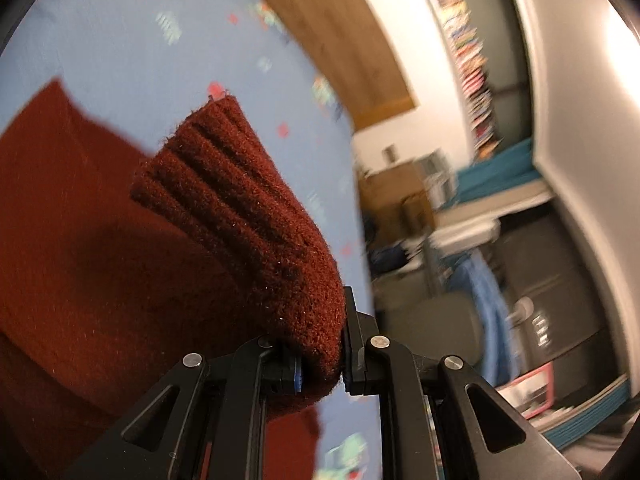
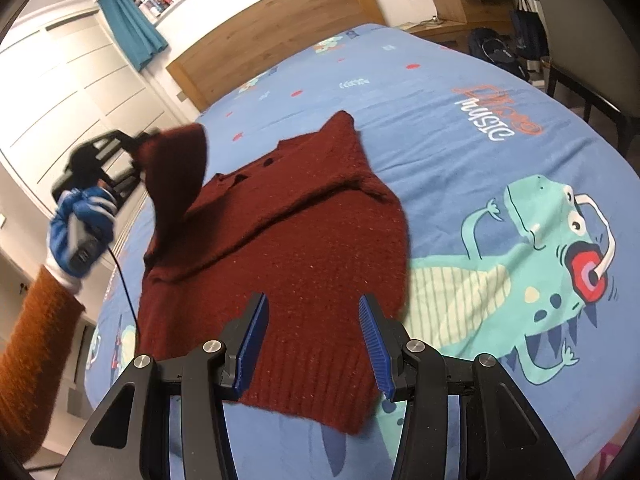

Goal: Fold small clothes
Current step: 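Carry the held sleeve across the sweater body with the left gripper, then open the left gripper to lay the sleeve over the first sleeve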

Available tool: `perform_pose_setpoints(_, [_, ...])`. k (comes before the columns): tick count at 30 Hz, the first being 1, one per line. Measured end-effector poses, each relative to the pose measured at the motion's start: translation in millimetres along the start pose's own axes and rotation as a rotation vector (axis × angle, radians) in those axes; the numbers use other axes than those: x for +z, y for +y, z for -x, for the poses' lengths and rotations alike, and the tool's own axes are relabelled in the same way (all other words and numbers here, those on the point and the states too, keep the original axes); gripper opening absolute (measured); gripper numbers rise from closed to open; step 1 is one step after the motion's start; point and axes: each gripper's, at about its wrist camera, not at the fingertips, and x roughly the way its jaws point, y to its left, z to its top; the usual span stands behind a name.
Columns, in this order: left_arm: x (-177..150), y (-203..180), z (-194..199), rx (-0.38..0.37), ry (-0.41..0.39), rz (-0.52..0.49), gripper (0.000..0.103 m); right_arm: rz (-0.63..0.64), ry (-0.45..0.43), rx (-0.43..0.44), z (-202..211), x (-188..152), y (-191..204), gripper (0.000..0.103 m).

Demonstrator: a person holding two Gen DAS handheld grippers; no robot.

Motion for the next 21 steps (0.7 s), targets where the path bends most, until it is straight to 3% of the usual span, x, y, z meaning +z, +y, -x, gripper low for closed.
perform_pose_setpoints(5, [-49, 32, -20, 0.136, 0.119, -0.041, 0.011, -0.003, 0.013, 0.005, -6, -2, 1, 0.049])
perform_pose_setpoints(9, [-96, 42, -22, 0.248, 0.201, -0.139, 0.012, 0.007, 0.028, 0.007, -11, -1, 5, 0.049])
perform_pose_setpoints(13, [-118, 26, -22, 0.273, 0.251, -0.213, 0.018, 0.022, 0.028, 0.013, -12, 2, 11, 0.049])
perform_pose_setpoints(17, [-135, 3, -11, 0.274, 0.247, -0.308, 0.035, 0.033, 0.027, 0.020, -14, 7, 15, 0.049])
perform_pose_setpoints(21, [-146, -19, -21, 0.289, 0.237, -0.370, 0.035, 0.052, 0.030, 0.034, -17, 11, 25, 0.049])
